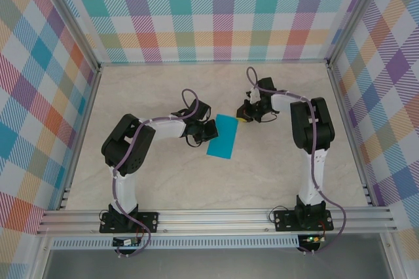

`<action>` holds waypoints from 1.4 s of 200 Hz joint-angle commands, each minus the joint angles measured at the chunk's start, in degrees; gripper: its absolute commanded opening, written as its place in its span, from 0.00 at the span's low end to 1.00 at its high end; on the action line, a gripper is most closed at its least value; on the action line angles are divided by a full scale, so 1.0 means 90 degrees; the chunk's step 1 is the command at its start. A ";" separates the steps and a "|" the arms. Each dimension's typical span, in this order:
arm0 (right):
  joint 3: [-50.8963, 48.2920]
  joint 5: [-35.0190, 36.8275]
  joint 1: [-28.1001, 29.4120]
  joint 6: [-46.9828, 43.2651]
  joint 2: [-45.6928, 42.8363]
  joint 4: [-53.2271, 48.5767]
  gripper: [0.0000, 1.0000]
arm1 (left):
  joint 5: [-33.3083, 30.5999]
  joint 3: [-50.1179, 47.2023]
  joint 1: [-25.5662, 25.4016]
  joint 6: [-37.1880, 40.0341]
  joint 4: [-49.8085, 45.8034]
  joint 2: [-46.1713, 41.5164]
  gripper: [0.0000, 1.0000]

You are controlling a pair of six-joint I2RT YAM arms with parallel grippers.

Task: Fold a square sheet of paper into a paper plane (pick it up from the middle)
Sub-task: Fold the square sheet of paper in half at the center of the table.

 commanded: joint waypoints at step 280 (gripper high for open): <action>0.1073 -0.0312 -0.0086 0.0297 -0.0452 -0.1713 0.11 | -0.0210 -0.0175 -0.0107 0.0173 -0.1185 0.0255 0.00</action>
